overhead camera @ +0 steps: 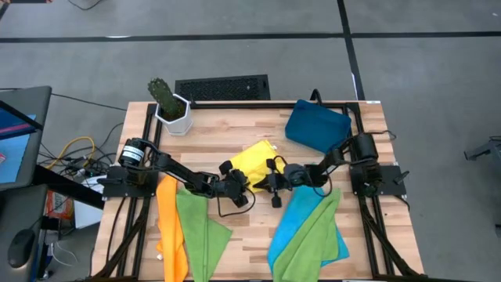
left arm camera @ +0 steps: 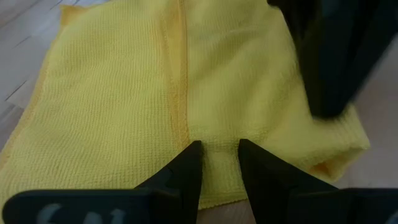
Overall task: Fold microfiber towels
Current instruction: Fold the yellow microfiber cloth
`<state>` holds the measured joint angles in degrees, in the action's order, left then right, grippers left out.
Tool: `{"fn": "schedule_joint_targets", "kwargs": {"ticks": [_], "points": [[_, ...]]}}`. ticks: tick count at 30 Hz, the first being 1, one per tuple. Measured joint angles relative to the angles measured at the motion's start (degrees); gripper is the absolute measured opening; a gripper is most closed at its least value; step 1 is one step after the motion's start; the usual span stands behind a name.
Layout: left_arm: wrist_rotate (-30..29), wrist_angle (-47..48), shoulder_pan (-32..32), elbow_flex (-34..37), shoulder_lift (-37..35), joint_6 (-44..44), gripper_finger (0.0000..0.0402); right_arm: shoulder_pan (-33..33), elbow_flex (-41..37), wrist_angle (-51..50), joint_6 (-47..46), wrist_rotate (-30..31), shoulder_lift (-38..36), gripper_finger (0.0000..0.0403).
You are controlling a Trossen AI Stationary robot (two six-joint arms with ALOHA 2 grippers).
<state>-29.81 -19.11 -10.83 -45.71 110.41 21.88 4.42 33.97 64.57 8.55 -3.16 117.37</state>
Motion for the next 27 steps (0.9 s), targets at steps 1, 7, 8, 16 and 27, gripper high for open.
{"fn": "schedule_joint_targets", "kwargs": {"ticks": [1,7,8,16,27], "points": [[-0.02,0.0,0.0,0.0,0.0,-0.19,0.0102,0.04,0.41,0.05,-0.64,-0.56,0.52,0.0028],[-0.18,-0.05,0.0,0.02,0.02,-0.23,0.0102,0.45,0.6,-2.7,-1.94,-2.86,1.13,0.0018],[-0.34,-0.07,0.0,0.02,0.02,-0.23,0.0102,0.45,0.58,-3.75,-1.72,-2.85,1.15,0.0018],[-0.47,-0.1,-0.01,0.02,0.04,-0.23,0.0102,0.05,0.69,-5.95,-0.78,-2.98,1.04,0.003],[-0.82,0.89,-0.02,0.2,-1.5,-2.35,0.0102,0.8,1.46,-4.87,1.0,-2.87,-2.2,0.0022]]}}
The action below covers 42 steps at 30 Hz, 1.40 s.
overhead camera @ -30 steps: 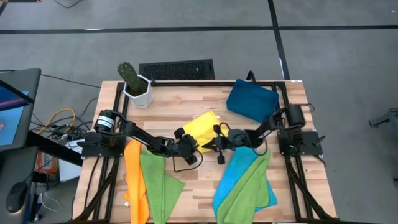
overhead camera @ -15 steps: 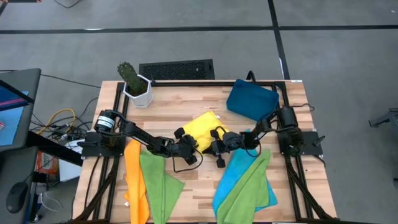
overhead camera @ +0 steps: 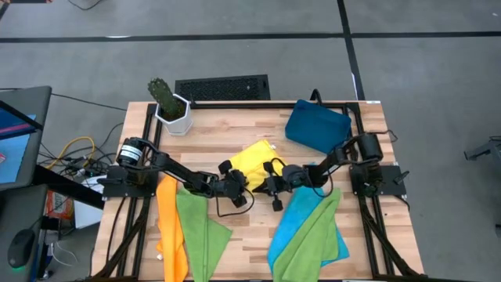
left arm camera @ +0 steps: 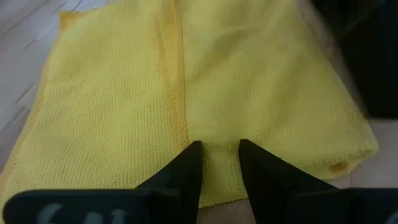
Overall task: Fold microfiber towels
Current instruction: Fold the yellow microfiber cloth
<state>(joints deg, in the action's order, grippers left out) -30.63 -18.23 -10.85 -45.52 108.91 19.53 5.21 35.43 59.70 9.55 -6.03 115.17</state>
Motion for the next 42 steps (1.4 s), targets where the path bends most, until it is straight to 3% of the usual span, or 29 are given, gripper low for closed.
{"fn": "schedule_joint_targets", "kwargs": {"ticks": [8,19,25,30,35,42], "points": [[-0.27,0.02,0.0,-0.02,-0.11,0.22,0.0102,0.77,5.92,0.8,-0.71,-0.11,7.96,0.0021],[-1.77,2.82,0.0,-1.93,-1.41,-1.48,0.0103,0.92,4.84,0.46,-1.01,-0.12,6.98,0.0025],[-3.58,8.68,0.0,-3.8,-4.76,-4.31,0.0103,0.97,2.24,1.67,-0.17,0.45,-2.53,0.002],[-5.91,12.23,0.0,-3.74,-5.27,-3.48,0.0103,-1.57,-3.28,-3.15,-0.29,8.5,-11.53,0.0023],[-7.28,9.25,-0.14,-3.72,-5.01,0.51,0.0103,-4.82,-11.36,4.02,-7.17,11.19,-12.13,0.0017],[-7.31,-4.11,-1.57,-3.73,-1.21,1.24,0.0103,-4.84,-12.94,14.1,-10.11,15.59,-2.04,0.0022]]}}
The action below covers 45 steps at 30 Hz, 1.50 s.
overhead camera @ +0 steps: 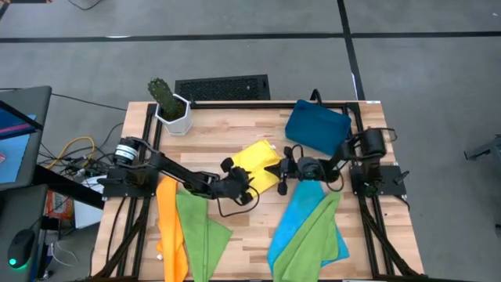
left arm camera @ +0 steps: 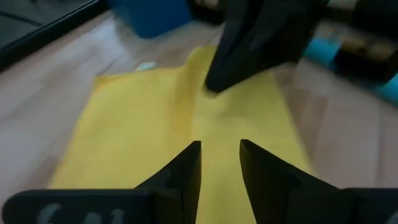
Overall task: Fold microfiber towels
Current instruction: Fold the yellow microfiber cloth
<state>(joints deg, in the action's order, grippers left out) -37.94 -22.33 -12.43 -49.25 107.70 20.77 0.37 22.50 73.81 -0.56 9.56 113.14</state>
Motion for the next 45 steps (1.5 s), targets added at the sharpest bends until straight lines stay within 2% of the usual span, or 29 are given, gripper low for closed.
{"fn": "schedule_joint_targets", "kwargs": {"ticks": [4,10,14,19,23,28,34,37,40,45], "points": [[0.03,-3.34,-0.5,0.04,4.86,0.29,0.0103,-0.1,0.83,2.35,-1.04,3.32,6.35,0.0022],[1.06,-3.05,-0.5,-0.12,8.23,5.32,0.0103,-0.12,0.64,4.97,-3.78,6.22,9.67,0.0015],[1.03,-1.85,-0.7,-0.23,8.48,6.66,0.0103,0.46,-0.38,5.75,-3.62,6.26,8.33,0.0024],[1.24,-1.68,-0.95,-0.2,8.46,6.69,0.0103,0.25,-3.06,9.76,0.02,11.63,3.24,0.0018],[1.07,-1.47,-1.59,-0.15,8.46,6.57,0.0102,-1.57,-3.12,8.61,0.4,11.92,3.53,0.0015],[0.85,-0.43,-2.37,-0.16,8.48,5.99,0.0102,-1.61,-0.24,7.69,-1.5,11.45,9.3,0.0028],[0.61,2.06,-3.55,-0.21,8.45,5.89,0.0102,-1.46,0.13,13.96,-3.96,12.83,14.83,0.0016],[0.51,3.17,-4.0,-0.21,8.44,5.58,0.0102,-0.67,-1.34,16.17,-4.04,12.84,14.48,0.0014],[0.81,4.37,-4.31,-0.1,7.46,5.42,0.0102,0.4,-2.59,14.11,-3.53,13.28,10.39,0.0022],[3.39,7.24,-4.31,0.28,2.11,1.28,0.0103,3.3,-3.98,15.1,-2.4,13.32,5.77,0.0026]]}}
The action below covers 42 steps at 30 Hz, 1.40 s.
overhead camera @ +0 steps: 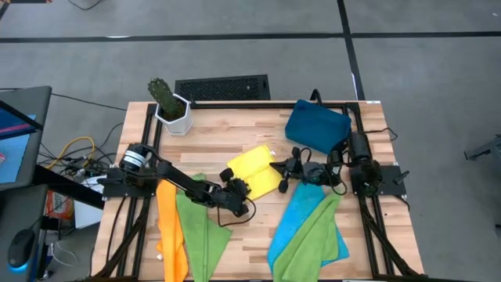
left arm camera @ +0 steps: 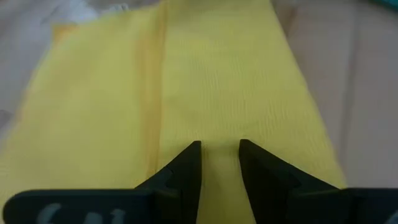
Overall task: Fold microfiber towels
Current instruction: Fold the yellow microfiber cloth
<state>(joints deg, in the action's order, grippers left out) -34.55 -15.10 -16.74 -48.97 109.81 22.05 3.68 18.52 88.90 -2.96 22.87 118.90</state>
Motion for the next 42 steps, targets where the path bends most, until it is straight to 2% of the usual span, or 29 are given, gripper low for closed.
{"fn": "schedule_joint_targets", "kwargs": {"ticks": [3,7,10,14,17,22,27,31,34,38,42], "points": [[-0.22,0.26,-0.21,-0.27,-4.44,-4.19,0.0103,1.8,0.56,-0.14,0.36,-0.08,0.14,0.0019],[-0.19,1.13,-0.49,-0.2,-7.01,-7.17,0.0103,4.06,2.71,-0.31,0.06,-0.22,2.94,0.0017],[3.49,-3.78,-1.02,-0.29,-7.38,-7.2,0.0103,5.46,4.0,0.17,-0.02,-0.24,5.25,0.0024],[7.08,-13.98,-2.88,0.33,-3.13,-7.61,0.0103,6.56,5.71,-0.29,-0.03,-0.28,8.16,0.0024],[4.2,-16.72,-4.38,0.31,1.17,-7.16,0.0103,6.85,6.47,0.13,-0.52,-0.29,9.79,0.0018],[2.32,-17.07,-4.98,0.25,7.39,-1.53,0.0102,7.04,6.43,-0.51,-2.86,-0.22,9.67,0.0021],[2.86,-15.37,-5.33,0.2,7.43,2.45,0.0103,7.22,4.97,0.57,-3.05,1.02,8.87,0.0027],[3.22,-10.96,-5.96,0.34,5.43,0.64,0.0103,7.29,2.9,0.92,-1.3,1.31,4.75,0.0018],[3.6,-8.38,-5.94,0.45,3.82,-2.4,0.0103,8.01,3.47,0.85,2.96,-2.75,2.41,0.0017],[5.51,-5.88,-5.66,0.45,2.59,-6.61,0.0103,8.53,7.98,-0.54,7.25,-12.54,3.13,0.0025],[6.78,-4.54,-5.59,0.41,2.13,-7.64,0.0103,8.16,12.75,-6.02,7.34,-15.69,6.92,0.0023]]}}
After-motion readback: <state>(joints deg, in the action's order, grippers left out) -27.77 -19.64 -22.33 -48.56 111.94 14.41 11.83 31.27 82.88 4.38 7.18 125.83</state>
